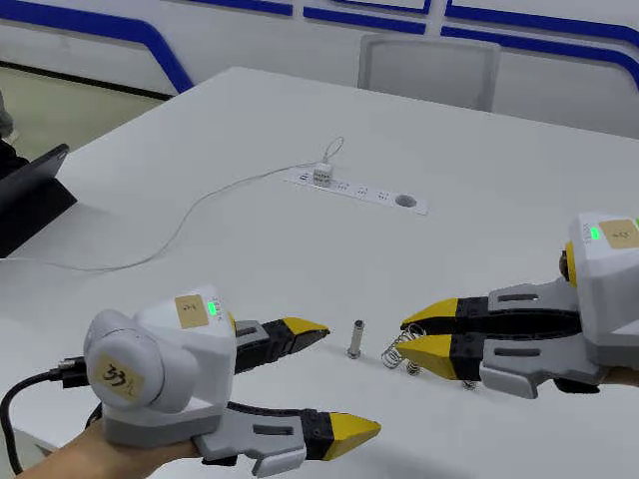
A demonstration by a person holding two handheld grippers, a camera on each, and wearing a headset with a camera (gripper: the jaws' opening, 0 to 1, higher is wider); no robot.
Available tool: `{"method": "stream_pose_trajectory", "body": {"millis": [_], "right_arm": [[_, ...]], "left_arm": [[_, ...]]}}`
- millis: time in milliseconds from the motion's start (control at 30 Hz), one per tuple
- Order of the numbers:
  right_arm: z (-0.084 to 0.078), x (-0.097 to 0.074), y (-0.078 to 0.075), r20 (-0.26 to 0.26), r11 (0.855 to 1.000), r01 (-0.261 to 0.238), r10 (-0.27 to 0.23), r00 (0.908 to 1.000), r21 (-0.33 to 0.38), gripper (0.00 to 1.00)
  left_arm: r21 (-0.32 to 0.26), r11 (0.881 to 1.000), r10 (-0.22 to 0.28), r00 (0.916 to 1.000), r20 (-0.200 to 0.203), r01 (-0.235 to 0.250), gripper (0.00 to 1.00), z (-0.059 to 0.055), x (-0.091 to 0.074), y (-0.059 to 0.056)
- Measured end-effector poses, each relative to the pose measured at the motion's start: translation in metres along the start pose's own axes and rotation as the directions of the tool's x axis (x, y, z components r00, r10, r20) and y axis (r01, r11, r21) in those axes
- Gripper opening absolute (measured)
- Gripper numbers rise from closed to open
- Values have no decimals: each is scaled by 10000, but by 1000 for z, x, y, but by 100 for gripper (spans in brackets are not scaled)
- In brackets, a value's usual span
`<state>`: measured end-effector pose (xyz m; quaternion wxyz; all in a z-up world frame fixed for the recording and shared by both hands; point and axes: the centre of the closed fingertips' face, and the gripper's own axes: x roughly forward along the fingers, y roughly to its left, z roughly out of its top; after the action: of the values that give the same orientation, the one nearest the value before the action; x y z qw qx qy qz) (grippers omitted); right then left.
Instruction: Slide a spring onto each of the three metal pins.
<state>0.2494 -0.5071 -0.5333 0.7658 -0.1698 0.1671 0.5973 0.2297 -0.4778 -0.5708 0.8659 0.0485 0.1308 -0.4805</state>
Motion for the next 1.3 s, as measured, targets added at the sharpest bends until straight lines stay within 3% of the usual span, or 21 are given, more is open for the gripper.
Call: {"method": "stream_pose_trajectory", "body": {"millis": [167,233,400,733,900,967,1033,1167,1300], "right_arm": [[-4,-2,-11,-59,9991,378,-377,9993,213,11],[-6,-2,-18,-126,9976,637,-634,9979,261,11],[-8,0,-42,-113,9900,1286,-1281,9917,583,11],[-12,15,-73,-368,9742,1958,-1928,9805,1124,11],[-17,25,-84,-511,9639,2142,-2086,9767,1580,11],[-19,30,-87,-542,9576,2240,-2177,9745,1812,11],[-21,34,-93,-506,9372,2543,-2495,9671,2389,11],[-25,44,-98,-606,9350,2524,-2451,9676,2490,11],[-29,56,-96,-811,9384,2415,-2283,9702,2472,11]], "left_arm": [[-337,9973,651,9979,-30,-651,77,-10,-9,13],[-191,9956,920,9957,-73,-922,82,-12,-11,18],[-263,9902,1377,9905,66,-1375,89,-11,-13,28],[-1121,9817,1577,9872,222,-1542,96,-11,-18,34],[-1211,9756,1856,9826,107,-1829,99,-14,-19,39],[-1416,9680,2098,9777,40,-2071,100,-16,-21,45],[-1535,9582,2429,9700,-78,-2412,100,-19,-25,52],[-1881,9487,2595,9657,46,-2541,100,-18,-28,57],[-1915,9500,2523,9676,47,-2468,100,-18,-27,55]]}}
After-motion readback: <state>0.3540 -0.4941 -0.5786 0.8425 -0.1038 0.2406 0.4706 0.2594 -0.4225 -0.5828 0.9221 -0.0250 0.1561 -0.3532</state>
